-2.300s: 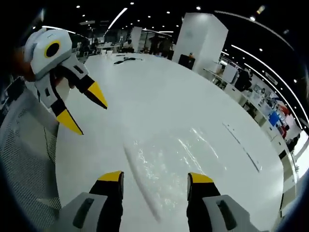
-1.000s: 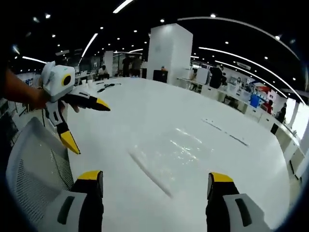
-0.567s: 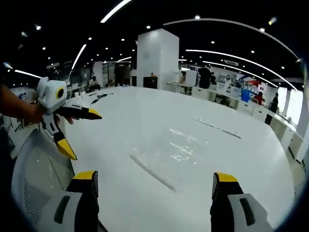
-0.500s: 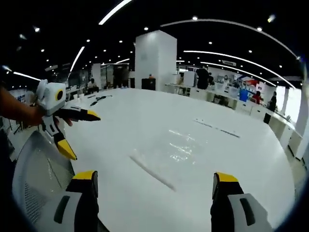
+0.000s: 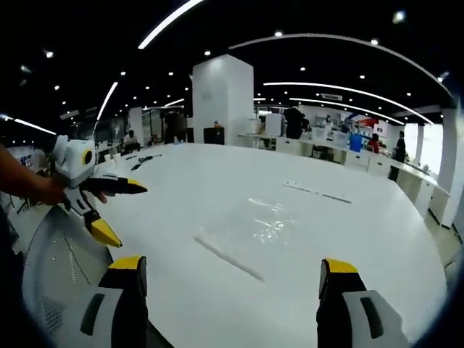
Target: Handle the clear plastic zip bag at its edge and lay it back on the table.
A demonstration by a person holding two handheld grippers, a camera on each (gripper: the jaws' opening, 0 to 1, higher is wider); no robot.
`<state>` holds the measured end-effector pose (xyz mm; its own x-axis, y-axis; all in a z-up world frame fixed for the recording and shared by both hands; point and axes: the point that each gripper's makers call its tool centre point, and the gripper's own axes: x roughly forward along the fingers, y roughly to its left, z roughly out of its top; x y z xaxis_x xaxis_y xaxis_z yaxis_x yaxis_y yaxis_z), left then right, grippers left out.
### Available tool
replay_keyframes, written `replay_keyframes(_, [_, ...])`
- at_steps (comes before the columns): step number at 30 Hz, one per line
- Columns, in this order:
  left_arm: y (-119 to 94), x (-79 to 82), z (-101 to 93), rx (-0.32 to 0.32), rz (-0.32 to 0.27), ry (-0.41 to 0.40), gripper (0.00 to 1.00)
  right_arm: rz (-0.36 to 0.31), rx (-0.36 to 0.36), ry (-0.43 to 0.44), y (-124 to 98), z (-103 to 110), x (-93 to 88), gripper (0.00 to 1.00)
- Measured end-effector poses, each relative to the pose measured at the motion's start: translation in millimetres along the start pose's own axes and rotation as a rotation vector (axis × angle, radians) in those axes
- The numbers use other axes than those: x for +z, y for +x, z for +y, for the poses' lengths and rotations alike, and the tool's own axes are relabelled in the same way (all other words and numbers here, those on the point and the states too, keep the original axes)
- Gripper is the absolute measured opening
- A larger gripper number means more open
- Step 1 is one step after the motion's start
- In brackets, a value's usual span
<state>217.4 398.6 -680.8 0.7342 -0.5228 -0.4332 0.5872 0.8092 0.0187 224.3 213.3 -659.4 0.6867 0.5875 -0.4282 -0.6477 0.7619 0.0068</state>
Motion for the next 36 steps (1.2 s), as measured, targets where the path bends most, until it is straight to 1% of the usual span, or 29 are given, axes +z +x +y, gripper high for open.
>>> replay_keyframes(1, [0,0.1,-1.9,0.007,-0.004,0.006,0.99,-0.003,-0.011,-0.008,-1,-1,0.0,1.00])
replay_keyframes(5, [1,-4.7,0.5,0.006,-0.004,0.029,0.99,-0.017,-0.023,-0.013,-4,1,0.7,1.00])
replay_keyframes(7, [1,-4.8,0.0,0.007,-0.003,0.028,0.99,-0.019,-0.025,-0.017,-5,3,0.0,1.00])
replay_keyframes(8, [2,-6.0,1.3,0.008,-0.005,0.013,0.99,-0.029,-0.026,-0.015,-5,2,1.3,1.00])
replay_keyframes(13, [1,-5.0,2.3,0.020,-0.010,0.010,0.99,-0.021,-0.014,-0.014,-4,1,1.1,1.00])
replay_keyframes(18, [1,-6.4,3.7,0.022,-0.017,0.007,0.99,-0.025,-0.026,0.003,-5,0,-1.2,1.00])
replay_keyframes(28, [3,-9.9,3.9,0.019,-0.004,0.006,0.99,-0.018,-0.027,0.009,-7,-2,-5.6,1.00])
replay_keyframes(31, [2,-8.8,3.5,0.019,-0.010,0.009,0.99,-0.019,-0.029,0.014,-7,-3,-6.7,1.00])
replay_keyframes(36, [3,-11.7,3.4,0.022,0.003,0.010,0.99,-0.019,-0.027,0.009,-7,-2,-5.7,1.00])
